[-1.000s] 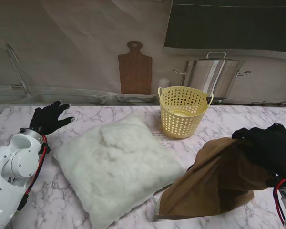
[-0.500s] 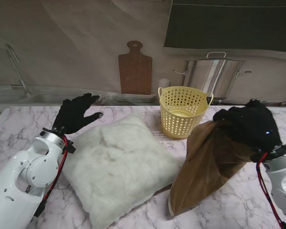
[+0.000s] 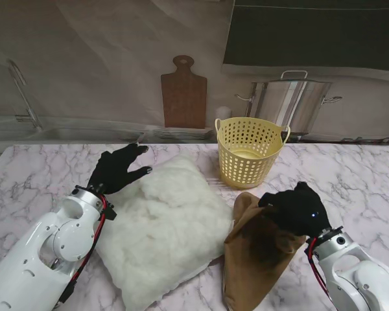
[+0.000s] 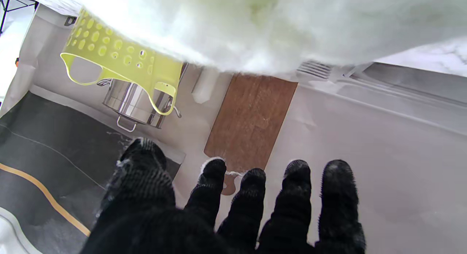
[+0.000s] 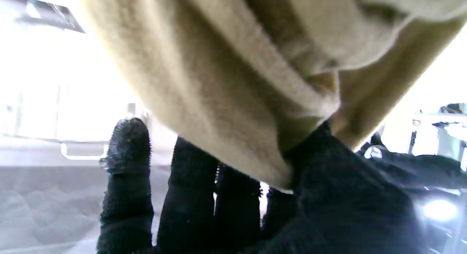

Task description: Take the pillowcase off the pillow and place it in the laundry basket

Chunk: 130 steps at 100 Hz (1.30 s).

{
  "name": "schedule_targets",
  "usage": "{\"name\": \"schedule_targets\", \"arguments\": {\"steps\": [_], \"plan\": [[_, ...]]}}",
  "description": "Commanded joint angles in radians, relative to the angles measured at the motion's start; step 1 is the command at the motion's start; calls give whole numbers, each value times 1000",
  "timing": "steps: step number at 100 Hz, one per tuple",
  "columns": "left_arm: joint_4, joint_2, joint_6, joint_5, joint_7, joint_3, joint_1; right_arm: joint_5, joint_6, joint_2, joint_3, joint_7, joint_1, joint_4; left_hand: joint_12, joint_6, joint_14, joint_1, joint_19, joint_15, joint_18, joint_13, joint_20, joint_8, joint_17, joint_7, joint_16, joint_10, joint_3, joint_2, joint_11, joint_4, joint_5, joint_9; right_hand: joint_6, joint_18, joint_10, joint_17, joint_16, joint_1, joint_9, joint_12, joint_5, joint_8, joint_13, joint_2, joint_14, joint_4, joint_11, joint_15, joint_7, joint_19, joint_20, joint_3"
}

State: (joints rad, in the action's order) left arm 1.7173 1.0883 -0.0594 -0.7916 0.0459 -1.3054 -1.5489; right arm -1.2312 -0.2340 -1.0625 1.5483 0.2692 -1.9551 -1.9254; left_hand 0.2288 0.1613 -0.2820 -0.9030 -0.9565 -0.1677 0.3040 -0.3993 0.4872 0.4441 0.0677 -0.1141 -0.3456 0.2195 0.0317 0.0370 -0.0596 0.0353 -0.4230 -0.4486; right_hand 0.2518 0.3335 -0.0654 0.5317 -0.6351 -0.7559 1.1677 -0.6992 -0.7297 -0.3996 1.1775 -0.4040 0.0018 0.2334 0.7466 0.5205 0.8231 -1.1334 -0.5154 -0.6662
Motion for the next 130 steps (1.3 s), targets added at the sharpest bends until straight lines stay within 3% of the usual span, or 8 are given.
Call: {"name": "schedule_targets", "arguments": {"steps": [1,20,48,96,103,109,118,130], "plan": [[-15,3,8,2,-24,5,1,-11,23,-2,14,-32,-53,5,7,5,1,-18,422,0,26,-11,19,-21,-2,3,-10,12,7,-63,18,-11,2,3,71,15,-22,-25,29,-37,42,34,3,36,-23,50,-17,-64,-57,-20,60,13,-11,-23],[-27,0,20,4,-47,13,6,-58,131,-1,77,-128,-139,-12,6,5,1,-18,429,1,29,-9,17,-21,-5,5,-10,15,6,-64,21,-12,4,10,78,14,-29,-46,47,-29,89,95,-25,67,-44,40,-32,-65,-131,-53,65,29,-11,-32],[-32,-3,31,5,-65,20,12,-152,277,-11,163,-25,-211,-4,5,7,0,-16,444,4,32,-4,13,-22,-9,6,-9,16,6,-66,22,-12,7,17,75,-2,-24,-34,43,-41,96,103,-27,69,-33,39,-27,-68,-133,-40,69,14,-19,-33],[-38,-3,37,9,-65,17,8,31,128,3,-82,-149,21,61,4,6,0,-19,459,5,34,-3,15,-23,-9,6,-9,16,6,-68,23,-12,9,22,-74,-52,-3,16,105,-67,70,203,50,144,-60,63,-7,-57,-230,-109,26,29,42,-11],[-42,-2,36,12,-61,16,6,53,125,6,-114,-182,54,82,4,8,-1,-18,460,5,34,-2,16,-23,-9,6,-9,16,6,-68,24,-12,9,24,-138,-52,20,-12,150,0,35,273,94,196,-111,64,5,-69,-302,-165,-51,49,71,-21],[-45,-2,36,13,-61,17,6,96,122,10,-125,-280,64,80,3,8,-1,-19,462,6,34,-1,17,-23,-9,6,-9,16,6,-69,24,-12,9,25,-213,-37,90,-65,209,157,-55,363,104,79,-194,107,51,-139,-376,-223,-334,78,96,-21],[-46,-2,39,16,-61,18,6,188,129,23,-115,-496,55,37,3,9,-2,-20,463,5,34,-1,18,-23,-8,6,-9,17,5,-67,24,-12,8,27,-264,14,208,-272,299,327,-301,489,253,67,-440,161,117,-158,-544,-359,-534,223,127,163],[-45,-3,38,14,-65,19,6,258,107,41,-66,-665,25,-19,3,9,-1,-20,465,6,35,-1,19,-23,-7,5,-9,18,6,-66,24,-13,8,28,-142,25,250,-507,424,489,-718,576,296,46,-807,188,178,-147,-679,-500,-574,472,205,303]]}}
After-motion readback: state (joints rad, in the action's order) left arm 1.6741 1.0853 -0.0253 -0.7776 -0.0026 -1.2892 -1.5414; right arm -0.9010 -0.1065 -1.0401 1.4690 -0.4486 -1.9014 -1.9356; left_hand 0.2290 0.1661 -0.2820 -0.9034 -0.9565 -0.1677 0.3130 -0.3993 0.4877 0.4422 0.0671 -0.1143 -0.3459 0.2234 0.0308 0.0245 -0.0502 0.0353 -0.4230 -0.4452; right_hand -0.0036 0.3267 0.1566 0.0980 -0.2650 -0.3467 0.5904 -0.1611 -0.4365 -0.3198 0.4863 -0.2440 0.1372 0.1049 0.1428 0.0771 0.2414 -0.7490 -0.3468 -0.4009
